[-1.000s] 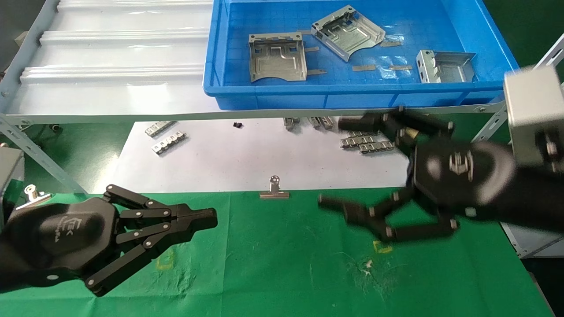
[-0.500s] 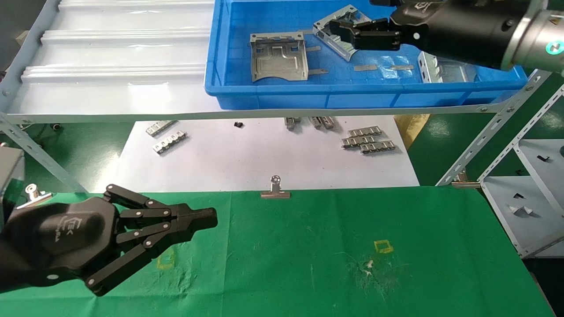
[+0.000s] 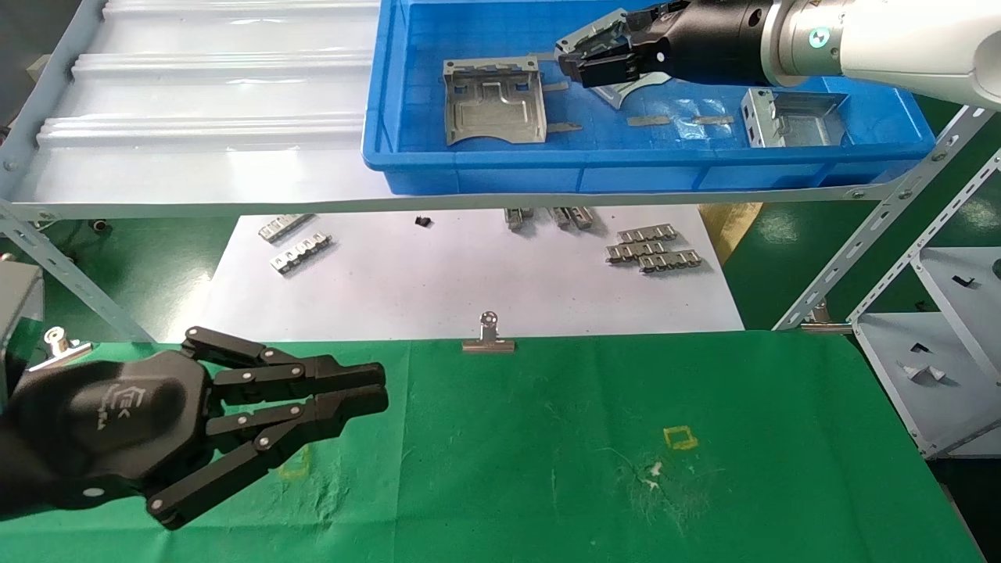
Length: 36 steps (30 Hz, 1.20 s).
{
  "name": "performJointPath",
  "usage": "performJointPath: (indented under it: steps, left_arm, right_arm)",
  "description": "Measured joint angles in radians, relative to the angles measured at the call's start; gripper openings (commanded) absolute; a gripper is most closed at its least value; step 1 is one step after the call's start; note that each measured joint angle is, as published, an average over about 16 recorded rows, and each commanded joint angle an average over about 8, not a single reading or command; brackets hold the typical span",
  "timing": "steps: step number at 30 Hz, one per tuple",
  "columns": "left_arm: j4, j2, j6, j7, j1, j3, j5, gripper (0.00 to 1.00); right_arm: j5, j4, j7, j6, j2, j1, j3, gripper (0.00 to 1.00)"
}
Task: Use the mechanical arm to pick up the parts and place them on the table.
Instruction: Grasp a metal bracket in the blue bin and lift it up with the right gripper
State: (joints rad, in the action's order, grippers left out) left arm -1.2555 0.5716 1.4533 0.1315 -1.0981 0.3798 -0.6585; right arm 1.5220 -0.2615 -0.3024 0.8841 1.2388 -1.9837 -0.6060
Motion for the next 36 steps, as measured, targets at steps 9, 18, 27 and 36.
performJointPath:
  steps: [9, 18, 27, 36]
  left_arm:
    - [0.0, 0.0, 0.0, 0.0, 0.0, 0.0, 0.0, 1.0]
    - [0.0, 0.0, 0.0, 0.0, 0.0, 0.0, 0.0, 1.0]
    - [0.0, 0.0, 0.0, 0.0, 0.0, 0.0, 0.0, 1.0]
    - [0.0, 0.0, 0.0, 0.0, 0.0, 0.0, 0.0, 1.0]
  right_arm:
    - [0.02, 0.147, 0.011, -0.064, 0.071, -0.039, -0.011, 0.0]
    - [0.014, 0.178, 0.024, -0.098, 0.103, -0.03, -0.011, 0.0]
    - [0.012, 0.164, 0.037, -0.122, 0.11, -0.015, -0.019, 0.0]
    - [0.012, 0.161, 0.043, -0.135, 0.109, -0.014, -0.03, 0.0]
